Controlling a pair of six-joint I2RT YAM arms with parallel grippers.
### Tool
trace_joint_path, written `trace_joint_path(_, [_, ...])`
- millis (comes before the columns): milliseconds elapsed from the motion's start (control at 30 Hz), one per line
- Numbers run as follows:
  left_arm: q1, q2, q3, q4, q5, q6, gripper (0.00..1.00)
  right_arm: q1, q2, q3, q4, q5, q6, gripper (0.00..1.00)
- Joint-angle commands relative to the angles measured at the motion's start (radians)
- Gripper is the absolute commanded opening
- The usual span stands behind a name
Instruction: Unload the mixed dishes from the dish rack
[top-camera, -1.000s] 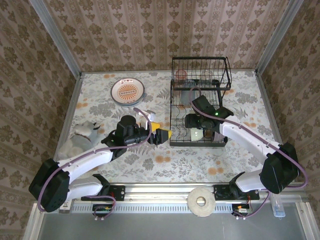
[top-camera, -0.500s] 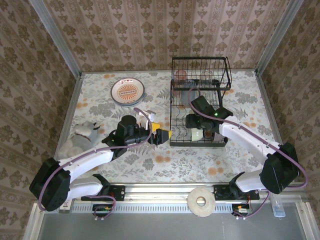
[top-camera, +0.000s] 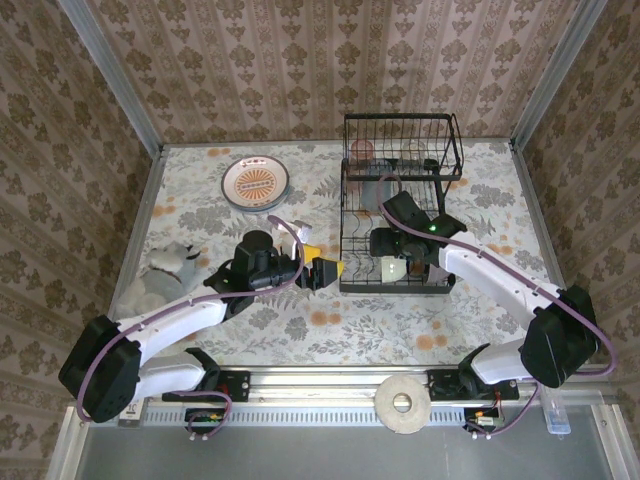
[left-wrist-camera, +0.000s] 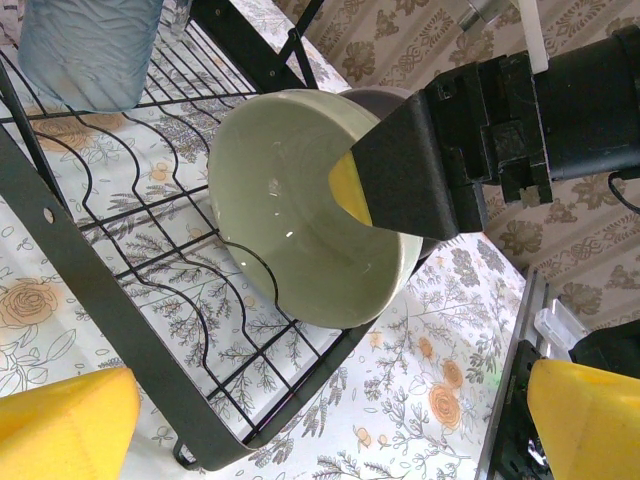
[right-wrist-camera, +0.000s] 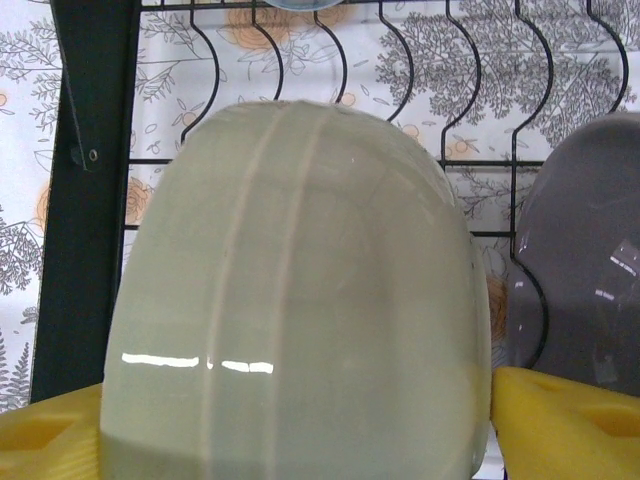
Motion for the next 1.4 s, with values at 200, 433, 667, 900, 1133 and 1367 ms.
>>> trace_joint_path(200, [0.006, -0.011, 0.008, 0.007, -0.001, 0.009, 1.0, -0.014, 0.029, 0.019, 0.014, -0.017, 0.007, 0.93])
trace_joint_path(433, [0.005, -0.011, 0.006, 0.006, -0.001, 0.009, 1.0, -0.029, 0.046, 0.003, 0.024, -0.051, 0.02, 0.95])
trace_joint_path(667, [0.007, -0.011, 0.008, 0.006, 0.001, 0.01, 1.0, -0.038, 0.048, -0.012, 0.04, -0.107, 0.058, 0.89])
trace_joint_path(900, [0.007, -0.02, 0.012, 0.006, 0.004, 0.013, 1.0, -0.047, 0.053, -0.034, 0.046, -0.136, 0.097, 0.88])
trace_joint_path(1133, [0.007, -0.026, 0.006, 0.006, 0.003, 0.013, 1.0, -0.054, 0.07, -0.028, 0.039, -0.168, 0.107, 0.88])
trace_joint_path(1367, [0.008, -0.035, 0.0, -0.001, -0.003, 0.015, 1.0, -0.058, 0.041, -0.019, 0.033, -0.228, 0.104, 0.91])
